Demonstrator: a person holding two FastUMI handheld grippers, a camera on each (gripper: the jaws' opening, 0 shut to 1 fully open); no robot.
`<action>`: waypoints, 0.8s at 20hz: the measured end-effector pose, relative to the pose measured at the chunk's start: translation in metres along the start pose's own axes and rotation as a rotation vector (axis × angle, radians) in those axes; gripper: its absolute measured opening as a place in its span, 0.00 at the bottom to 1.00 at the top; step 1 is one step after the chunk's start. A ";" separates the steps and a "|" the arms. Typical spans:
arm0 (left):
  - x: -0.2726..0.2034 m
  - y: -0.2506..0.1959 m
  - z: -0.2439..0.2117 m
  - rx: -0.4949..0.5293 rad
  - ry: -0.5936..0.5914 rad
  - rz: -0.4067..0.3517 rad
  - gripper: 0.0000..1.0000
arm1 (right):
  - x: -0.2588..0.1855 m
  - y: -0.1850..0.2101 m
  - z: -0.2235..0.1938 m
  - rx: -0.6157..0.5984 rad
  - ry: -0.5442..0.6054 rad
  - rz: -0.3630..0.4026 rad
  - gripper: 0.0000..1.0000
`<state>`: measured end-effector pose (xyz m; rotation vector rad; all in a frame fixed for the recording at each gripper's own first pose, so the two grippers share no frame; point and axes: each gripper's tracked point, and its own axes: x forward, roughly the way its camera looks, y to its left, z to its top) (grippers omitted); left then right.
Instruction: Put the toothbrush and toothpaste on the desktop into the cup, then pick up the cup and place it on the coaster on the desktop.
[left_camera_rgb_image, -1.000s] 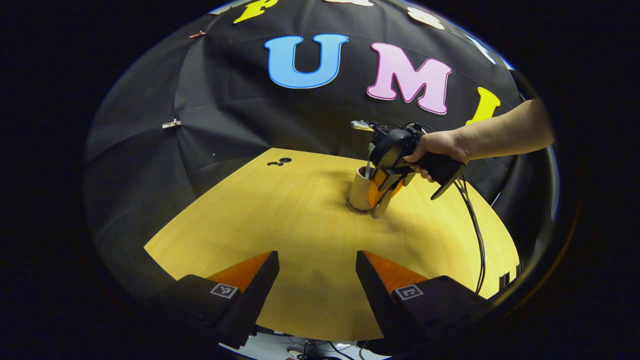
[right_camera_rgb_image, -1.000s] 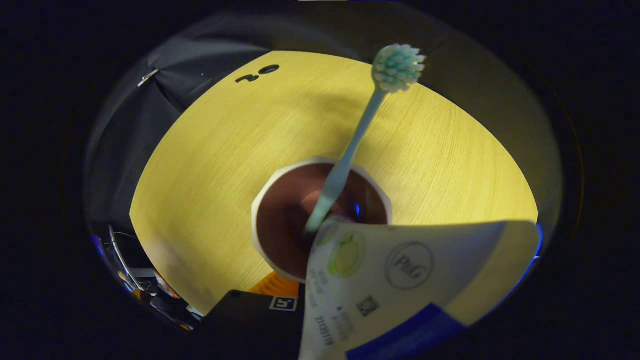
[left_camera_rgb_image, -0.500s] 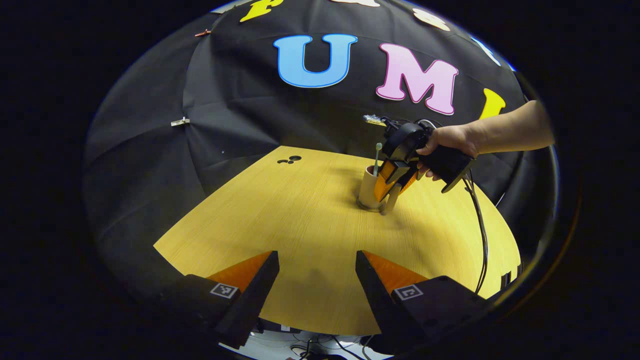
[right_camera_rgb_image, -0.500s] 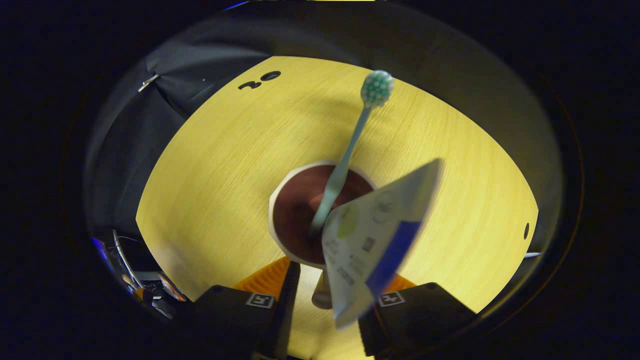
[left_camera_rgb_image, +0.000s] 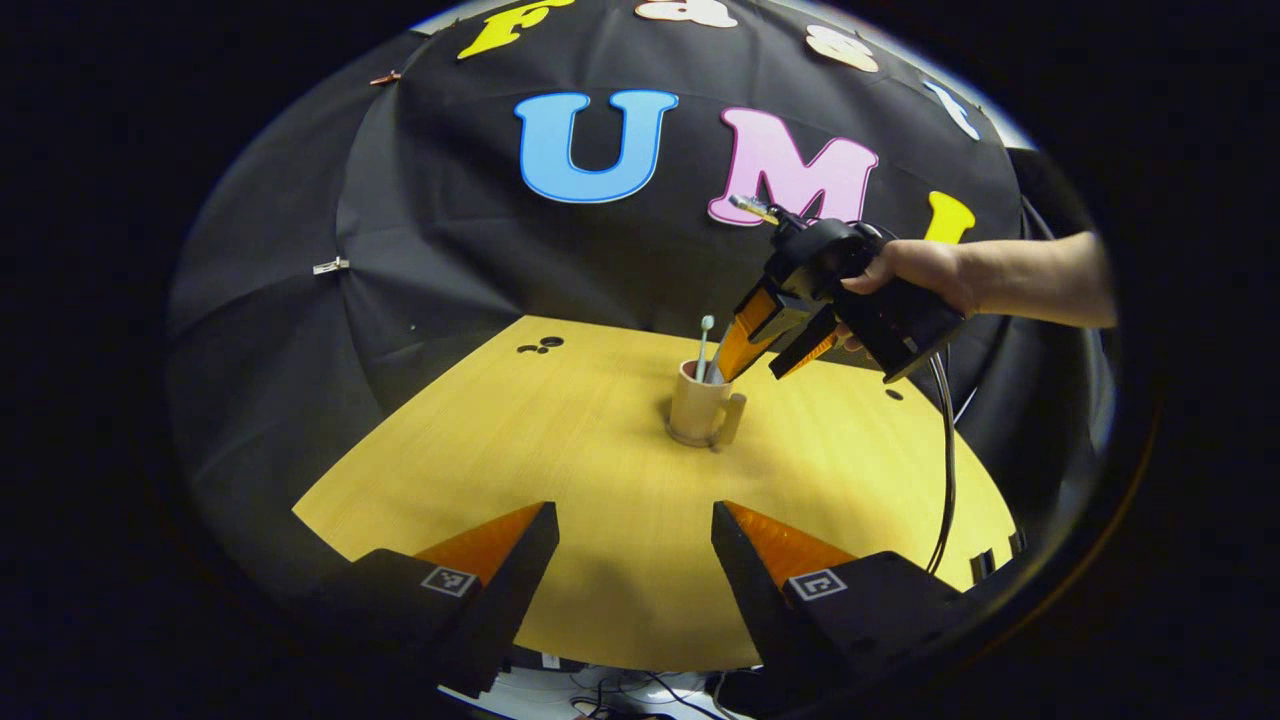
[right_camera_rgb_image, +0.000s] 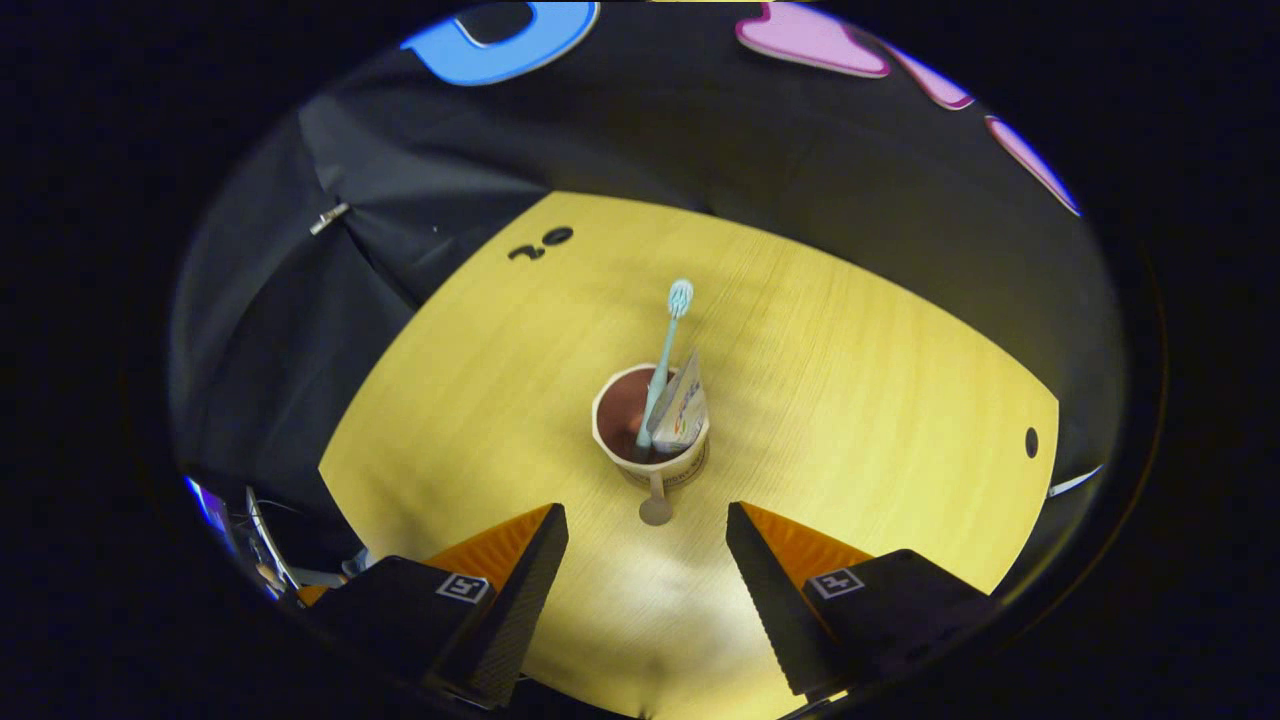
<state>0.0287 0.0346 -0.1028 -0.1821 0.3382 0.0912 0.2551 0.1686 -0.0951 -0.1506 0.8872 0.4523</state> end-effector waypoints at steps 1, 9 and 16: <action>-0.002 -0.007 0.006 0.000 -0.014 -0.025 0.97 | -0.017 0.002 0.003 0.016 -0.046 -0.003 0.99; -0.024 -0.048 0.057 0.025 -0.133 -0.159 0.97 | -0.152 -0.041 -0.010 0.129 -0.443 -0.178 0.98; -0.057 -0.068 0.092 0.045 -0.238 -0.201 0.97 | -0.252 -0.033 -0.091 0.203 -0.741 -0.331 0.98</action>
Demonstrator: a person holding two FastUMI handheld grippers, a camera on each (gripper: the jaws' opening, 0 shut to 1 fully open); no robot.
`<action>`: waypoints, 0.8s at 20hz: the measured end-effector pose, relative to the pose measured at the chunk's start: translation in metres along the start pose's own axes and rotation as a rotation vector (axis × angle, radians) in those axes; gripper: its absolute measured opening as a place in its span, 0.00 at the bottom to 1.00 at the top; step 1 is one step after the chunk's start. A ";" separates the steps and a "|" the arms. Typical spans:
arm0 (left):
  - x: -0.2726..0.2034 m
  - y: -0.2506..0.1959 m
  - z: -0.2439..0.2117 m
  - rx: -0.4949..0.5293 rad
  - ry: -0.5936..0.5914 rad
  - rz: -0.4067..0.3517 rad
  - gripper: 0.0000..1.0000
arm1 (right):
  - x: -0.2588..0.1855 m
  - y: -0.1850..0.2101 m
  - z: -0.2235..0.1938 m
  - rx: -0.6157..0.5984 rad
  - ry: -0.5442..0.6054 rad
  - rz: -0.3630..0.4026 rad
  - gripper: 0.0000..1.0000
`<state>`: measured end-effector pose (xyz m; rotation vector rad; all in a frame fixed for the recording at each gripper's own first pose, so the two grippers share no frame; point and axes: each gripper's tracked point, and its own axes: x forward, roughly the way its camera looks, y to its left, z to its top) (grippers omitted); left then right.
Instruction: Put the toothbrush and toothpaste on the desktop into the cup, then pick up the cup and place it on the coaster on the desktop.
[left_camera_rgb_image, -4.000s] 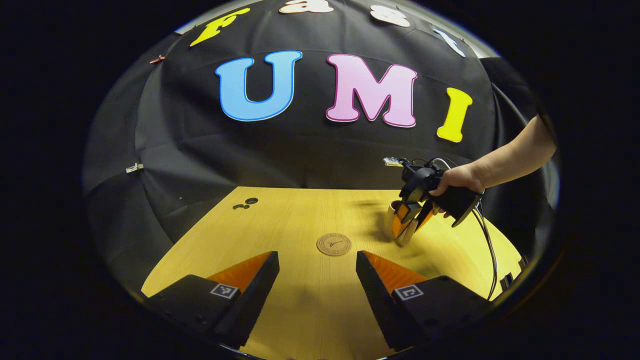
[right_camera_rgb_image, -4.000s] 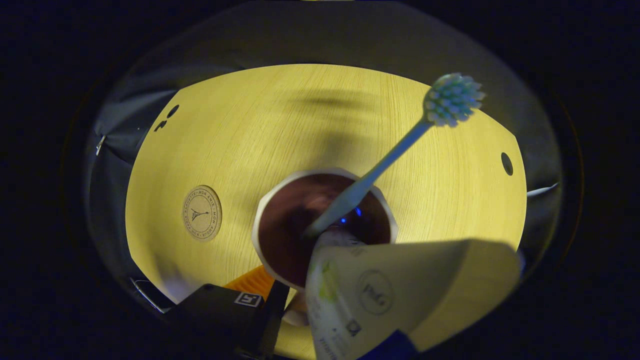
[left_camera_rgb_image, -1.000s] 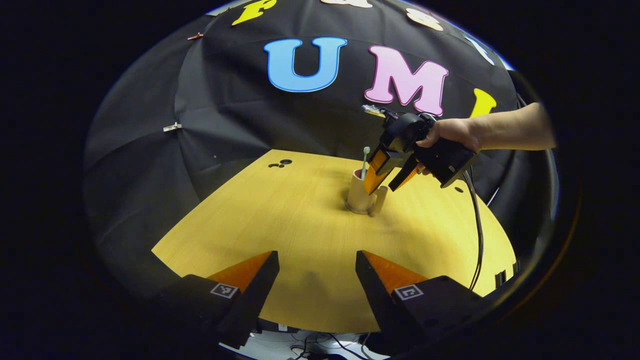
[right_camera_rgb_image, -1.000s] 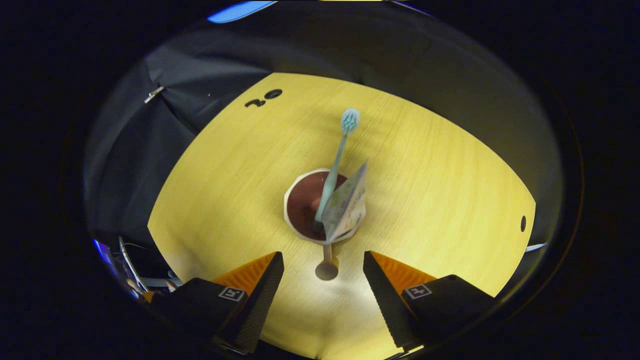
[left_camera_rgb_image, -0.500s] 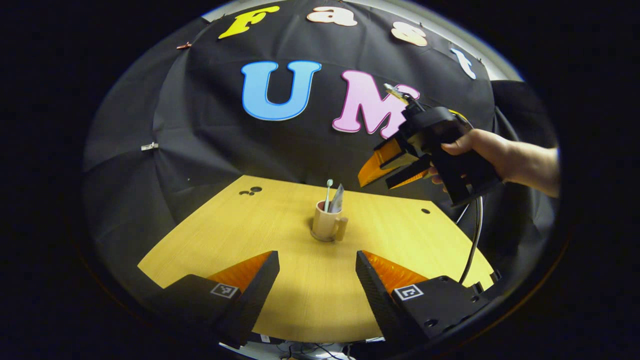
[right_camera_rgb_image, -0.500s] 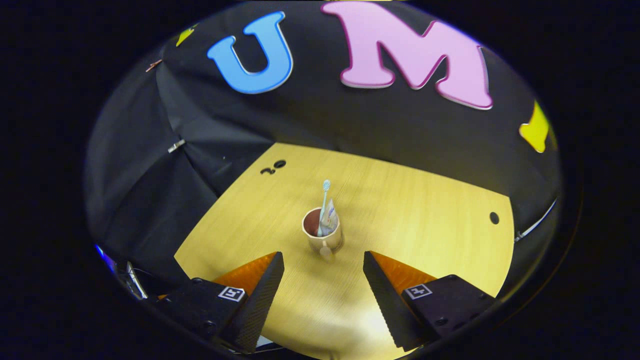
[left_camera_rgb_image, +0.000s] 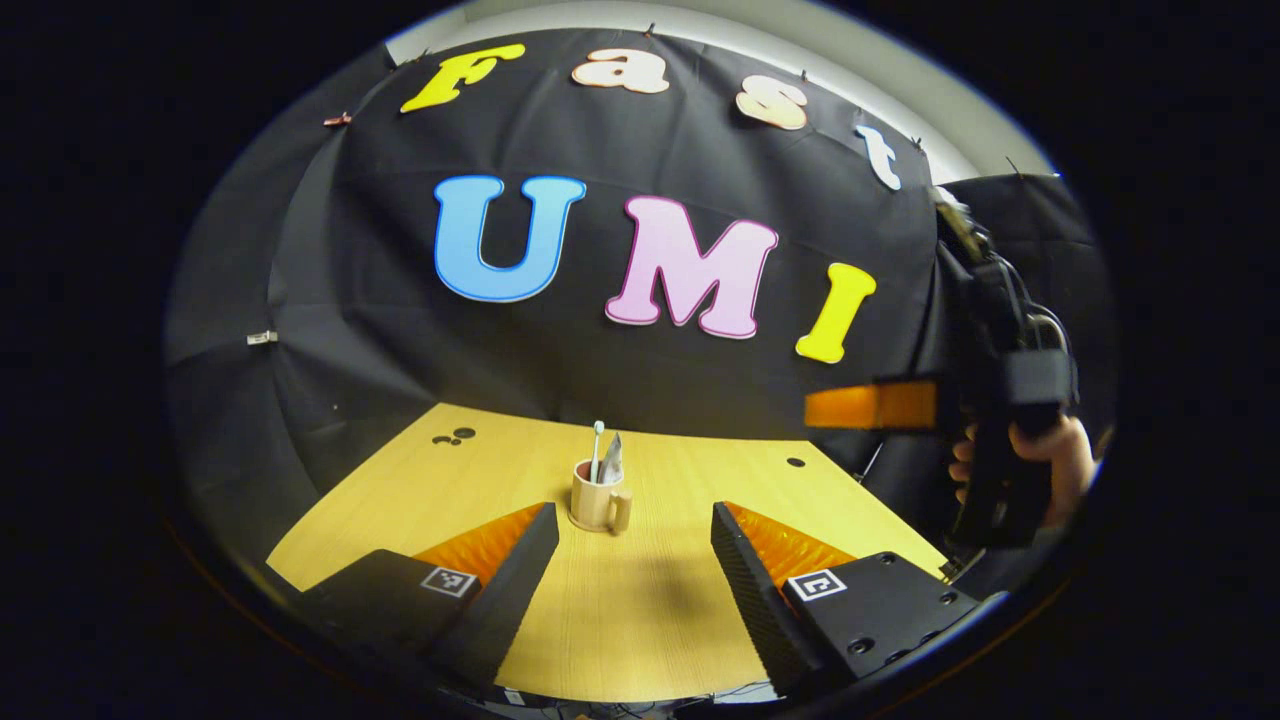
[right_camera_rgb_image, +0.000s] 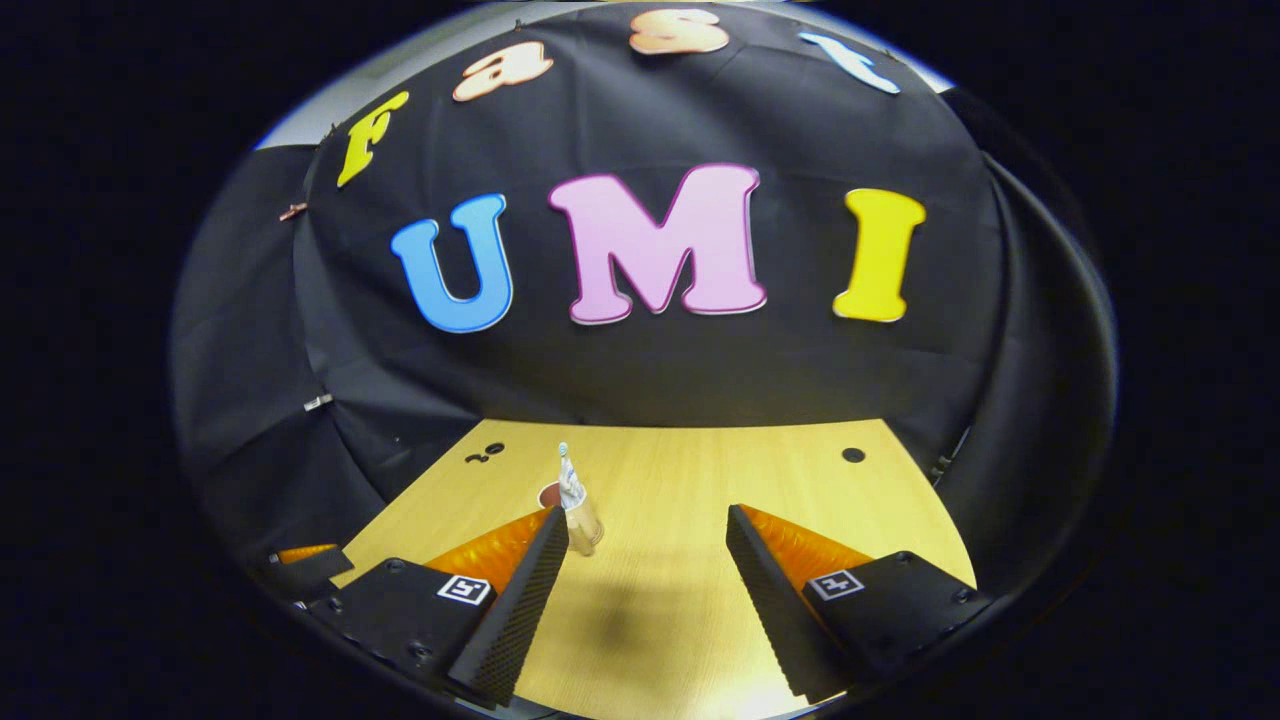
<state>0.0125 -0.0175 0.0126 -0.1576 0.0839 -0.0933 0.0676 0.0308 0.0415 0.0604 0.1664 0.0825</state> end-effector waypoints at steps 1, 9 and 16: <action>-0.006 -0.001 0.007 -0.004 -0.027 0.015 0.97 | -0.017 -0.002 -0.003 0.001 -0.027 -0.013 0.98; -0.049 -0.021 0.015 0.054 -0.128 0.015 0.97 | -0.096 0.010 -0.051 -0.028 -0.079 -0.064 0.98; -0.073 -0.025 0.001 0.143 -0.125 -0.023 0.97 | -0.111 0.017 -0.070 0.004 -0.042 -0.075 0.98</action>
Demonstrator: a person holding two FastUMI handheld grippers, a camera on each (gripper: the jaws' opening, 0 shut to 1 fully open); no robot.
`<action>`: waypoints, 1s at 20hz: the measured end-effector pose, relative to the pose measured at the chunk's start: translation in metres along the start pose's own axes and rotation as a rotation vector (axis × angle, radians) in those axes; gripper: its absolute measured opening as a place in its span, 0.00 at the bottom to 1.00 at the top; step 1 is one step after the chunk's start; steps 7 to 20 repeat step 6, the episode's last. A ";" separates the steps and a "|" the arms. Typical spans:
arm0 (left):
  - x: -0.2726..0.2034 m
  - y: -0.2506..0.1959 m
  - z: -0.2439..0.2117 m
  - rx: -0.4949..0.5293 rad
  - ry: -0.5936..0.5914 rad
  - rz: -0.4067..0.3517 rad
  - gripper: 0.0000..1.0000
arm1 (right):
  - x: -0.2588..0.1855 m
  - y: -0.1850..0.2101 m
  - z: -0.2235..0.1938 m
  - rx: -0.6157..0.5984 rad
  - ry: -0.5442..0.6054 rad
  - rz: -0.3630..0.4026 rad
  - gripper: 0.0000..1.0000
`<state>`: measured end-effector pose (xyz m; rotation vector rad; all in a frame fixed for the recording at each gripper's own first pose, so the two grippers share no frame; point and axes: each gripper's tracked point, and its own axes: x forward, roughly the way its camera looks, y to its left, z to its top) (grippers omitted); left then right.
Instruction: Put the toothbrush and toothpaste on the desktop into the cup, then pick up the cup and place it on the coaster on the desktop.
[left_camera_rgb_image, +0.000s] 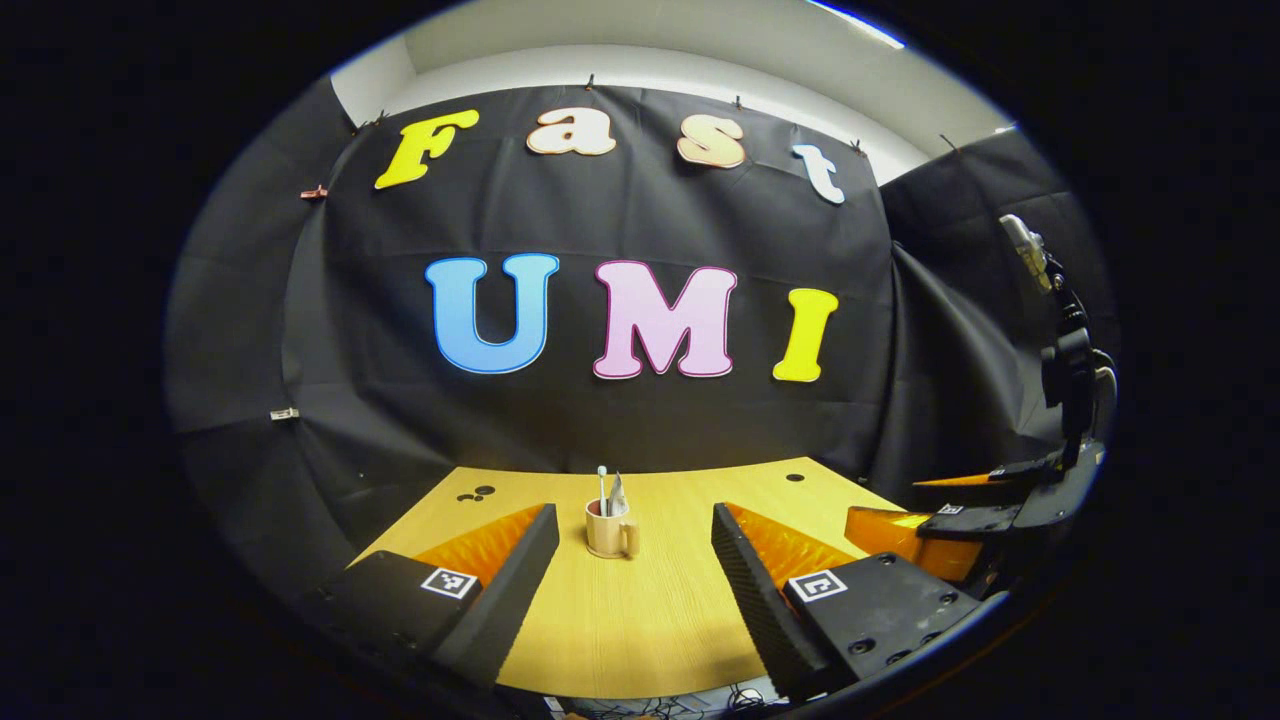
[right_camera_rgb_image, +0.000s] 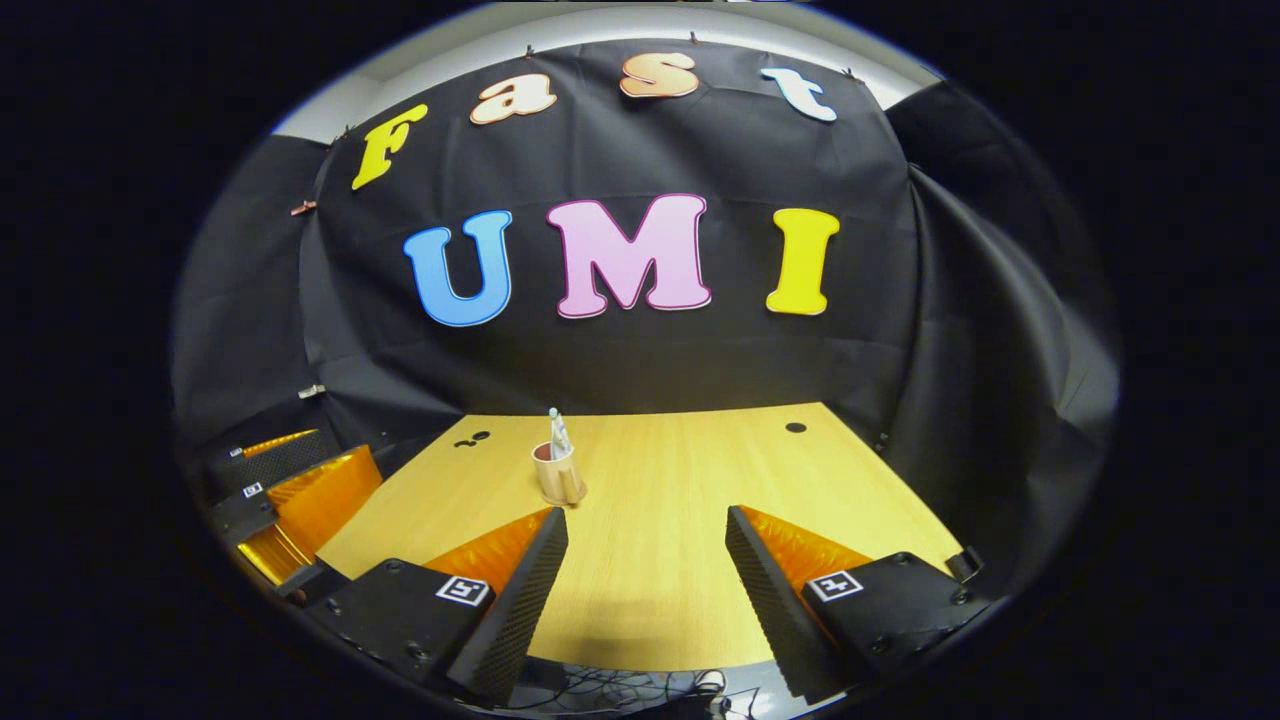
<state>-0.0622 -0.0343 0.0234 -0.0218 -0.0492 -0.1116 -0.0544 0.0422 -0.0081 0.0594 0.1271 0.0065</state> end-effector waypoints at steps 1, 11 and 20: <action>-0.001 0.000 -0.002 -0.011 0.005 -0.003 0.97 | -0.001 0.000 -0.001 -0.012 -0.002 0.003 0.98; -0.001 0.008 -0.011 -0.037 0.035 0.008 0.98 | -0.003 0.010 -0.006 -0.023 0.007 0.030 0.98; -0.001 0.008 -0.011 -0.037 0.035 0.008 0.98 | -0.003 0.010 -0.006 -0.023 0.007 0.030 0.98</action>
